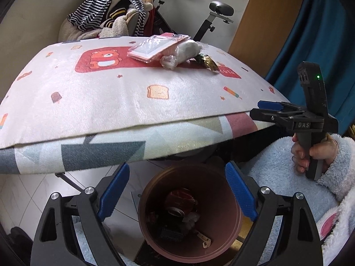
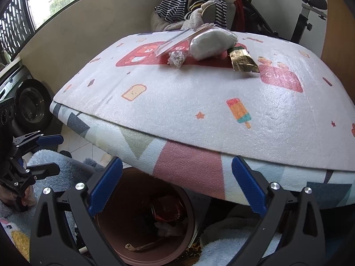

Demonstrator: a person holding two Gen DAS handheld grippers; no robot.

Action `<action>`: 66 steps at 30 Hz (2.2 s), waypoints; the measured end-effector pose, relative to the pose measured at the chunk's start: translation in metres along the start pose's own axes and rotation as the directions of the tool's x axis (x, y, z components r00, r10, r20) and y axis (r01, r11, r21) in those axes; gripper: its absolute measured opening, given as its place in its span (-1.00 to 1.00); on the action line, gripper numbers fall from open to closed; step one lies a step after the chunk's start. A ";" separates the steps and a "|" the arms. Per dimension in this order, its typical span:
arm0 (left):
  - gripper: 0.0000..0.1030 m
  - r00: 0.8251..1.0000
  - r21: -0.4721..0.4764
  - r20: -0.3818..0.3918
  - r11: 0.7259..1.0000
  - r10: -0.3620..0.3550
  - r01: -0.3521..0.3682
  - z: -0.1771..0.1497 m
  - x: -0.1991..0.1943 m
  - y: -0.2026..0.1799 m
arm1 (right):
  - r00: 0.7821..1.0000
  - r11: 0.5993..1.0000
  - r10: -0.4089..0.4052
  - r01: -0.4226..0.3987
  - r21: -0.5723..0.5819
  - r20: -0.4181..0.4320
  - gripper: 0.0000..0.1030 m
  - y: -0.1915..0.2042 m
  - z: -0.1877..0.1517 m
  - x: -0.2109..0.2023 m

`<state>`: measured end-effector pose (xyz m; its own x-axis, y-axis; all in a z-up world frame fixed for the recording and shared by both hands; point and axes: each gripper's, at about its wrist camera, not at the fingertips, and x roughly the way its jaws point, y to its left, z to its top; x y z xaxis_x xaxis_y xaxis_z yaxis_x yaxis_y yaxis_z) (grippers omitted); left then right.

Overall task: Collect trash
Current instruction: 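Grasp the gold snack wrapper with the right gripper while the left grasps the clear card package, then carry the clear card package over the pot and open the left gripper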

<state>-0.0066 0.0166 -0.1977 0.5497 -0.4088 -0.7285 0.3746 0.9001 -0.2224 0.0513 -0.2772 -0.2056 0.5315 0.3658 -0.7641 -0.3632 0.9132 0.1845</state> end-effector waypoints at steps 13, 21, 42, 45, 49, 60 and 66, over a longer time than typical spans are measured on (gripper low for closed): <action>0.67 0.998 0.020 0.053 0.999 0.025 -0.026 0.087 0.016 0.022 | 0.986 0.987 -0.159 0.160 -0.015 0.057 0.75 -0.046 0.085 0.042; 0.67 0.995 0.113 0.043 0.990 0.085 -0.089 0.132 0.054 0.021 | 0.983 0.983 -0.179 0.177 0.054 0.036 0.52 -0.077 0.135 0.074; 0.65 0.970 0.305 -0.004 0.925 0.242 -0.229 0.241 0.179 0.001 | 0.985 0.983 -0.152 0.142 0.112 0.084 -0.21 -0.100 0.148 0.095; 0.65 0.959 0.314 -0.019 0.913 0.283 -0.263 0.247 0.191 0.002 | 0.987 0.985 -0.140 0.129 0.117 0.082 -0.21 -0.107 0.150 0.098; 0.50 0.931 0.354 -0.038 0.877 0.362 -0.326 0.247 0.205 0.007 | 0.988 0.984 -0.134 0.124 0.125 0.078 -0.21 -0.107 0.147 0.097; -0.30 0.920 0.373 -0.027 0.858 0.392 -0.354 0.256 0.200 0.012 | 0.987 0.985 -0.137 0.126 0.115 0.087 -0.22 -0.104 0.146 0.100; -0.67 0.940 0.196 0.061 0.920 0.335 -0.340 0.273 0.150 0.045 | 0.985 0.984 -0.149 0.139 0.107 0.089 -0.22 -0.101 0.144 0.102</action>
<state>0.2965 -0.0452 -0.1398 0.6879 -0.0919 -0.7200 0.3035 0.9375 0.1704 0.2528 -0.3061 -0.2133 0.6458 0.2402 -0.7247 -0.2015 0.9692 0.1416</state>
